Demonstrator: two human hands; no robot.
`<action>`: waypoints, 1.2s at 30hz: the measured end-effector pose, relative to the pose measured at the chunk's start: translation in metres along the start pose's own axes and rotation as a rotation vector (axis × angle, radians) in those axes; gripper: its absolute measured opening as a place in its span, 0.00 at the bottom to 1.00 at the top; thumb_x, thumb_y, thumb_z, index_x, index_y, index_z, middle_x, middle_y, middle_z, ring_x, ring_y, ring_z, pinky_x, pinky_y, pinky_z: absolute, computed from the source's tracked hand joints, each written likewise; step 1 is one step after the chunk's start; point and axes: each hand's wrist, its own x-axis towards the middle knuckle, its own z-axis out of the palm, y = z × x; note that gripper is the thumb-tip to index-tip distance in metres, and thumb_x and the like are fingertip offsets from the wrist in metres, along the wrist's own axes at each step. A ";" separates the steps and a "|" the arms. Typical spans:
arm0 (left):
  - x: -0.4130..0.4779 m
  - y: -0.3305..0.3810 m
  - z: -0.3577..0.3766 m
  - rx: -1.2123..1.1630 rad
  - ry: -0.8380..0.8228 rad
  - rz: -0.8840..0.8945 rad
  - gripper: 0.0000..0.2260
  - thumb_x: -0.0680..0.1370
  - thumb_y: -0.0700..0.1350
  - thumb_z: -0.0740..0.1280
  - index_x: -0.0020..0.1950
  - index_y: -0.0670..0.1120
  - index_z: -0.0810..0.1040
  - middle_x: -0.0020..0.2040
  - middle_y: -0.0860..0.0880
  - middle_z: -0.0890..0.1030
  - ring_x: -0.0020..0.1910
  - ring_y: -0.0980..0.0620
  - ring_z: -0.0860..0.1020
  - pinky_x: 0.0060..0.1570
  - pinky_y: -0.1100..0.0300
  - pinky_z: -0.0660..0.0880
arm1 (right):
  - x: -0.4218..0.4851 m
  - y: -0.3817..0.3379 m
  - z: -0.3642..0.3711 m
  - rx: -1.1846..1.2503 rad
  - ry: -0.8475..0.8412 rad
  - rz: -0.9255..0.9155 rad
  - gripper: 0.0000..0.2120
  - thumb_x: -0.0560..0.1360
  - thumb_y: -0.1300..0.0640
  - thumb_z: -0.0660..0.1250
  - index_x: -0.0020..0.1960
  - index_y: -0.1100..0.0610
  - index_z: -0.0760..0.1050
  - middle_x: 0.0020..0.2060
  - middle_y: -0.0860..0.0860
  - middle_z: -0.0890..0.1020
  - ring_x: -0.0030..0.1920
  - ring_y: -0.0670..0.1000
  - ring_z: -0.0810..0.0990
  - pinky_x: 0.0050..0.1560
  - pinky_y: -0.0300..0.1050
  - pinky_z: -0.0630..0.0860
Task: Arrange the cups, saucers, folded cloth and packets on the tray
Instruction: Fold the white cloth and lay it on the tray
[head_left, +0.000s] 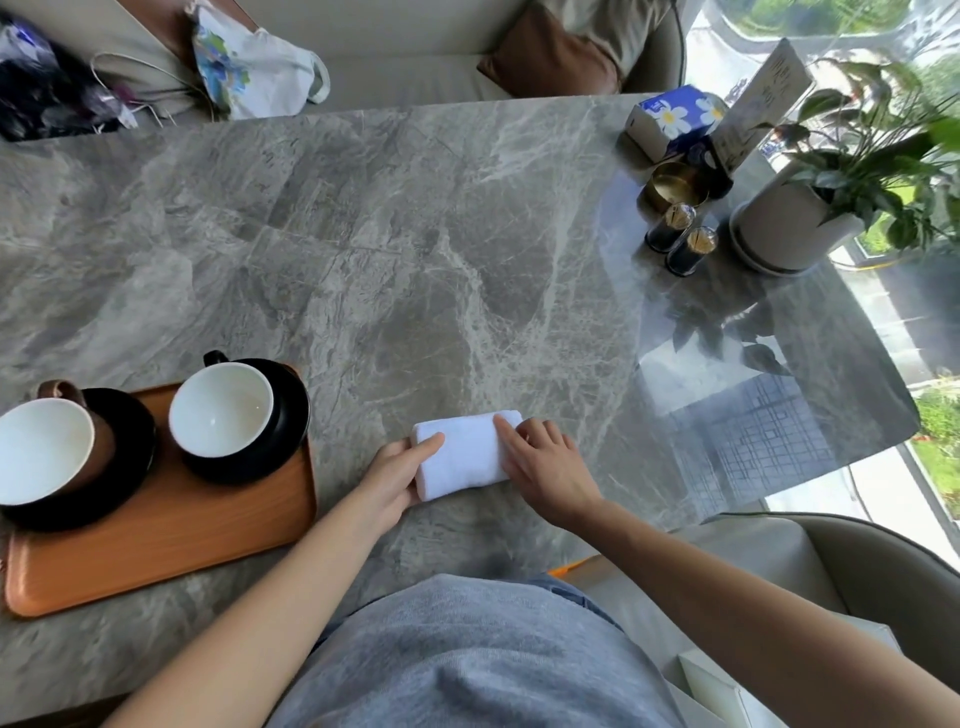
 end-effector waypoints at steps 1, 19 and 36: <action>-0.002 0.000 -0.001 -0.013 -0.028 0.002 0.16 0.77 0.44 0.65 0.63 0.42 0.74 0.54 0.44 0.81 0.53 0.47 0.79 0.56 0.50 0.74 | -0.001 0.002 -0.001 0.034 -0.005 0.019 0.25 0.79 0.46 0.53 0.75 0.52 0.56 0.58 0.54 0.71 0.56 0.57 0.69 0.52 0.51 0.69; -0.057 0.015 -0.106 -0.159 -0.210 0.071 0.21 0.72 0.47 0.67 0.64 0.45 0.74 0.60 0.47 0.81 0.59 0.49 0.79 0.52 0.55 0.79 | 0.035 -0.085 -0.032 1.572 -0.485 0.545 0.21 0.69 0.46 0.70 0.61 0.49 0.75 0.57 0.49 0.82 0.55 0.50 0.82 0.51 0.48 0.80; -0.069 -0.007 -0.234 0.352 0.408 0.332 0.08 0.74 0.36 0.67 0.53 0.37 0.75 0.47 0.42 0.79 0.48 0.47 0.76 0.44 0.58 0.72 | 0.066 -0.225 0.023 0.873 -0.093 0.331 0.10 0.72 0.59 0.69 0.53 0.58 0.75 0.39 0.49 0.78 0.39 0.46 0.77 0.38 0.39 0.71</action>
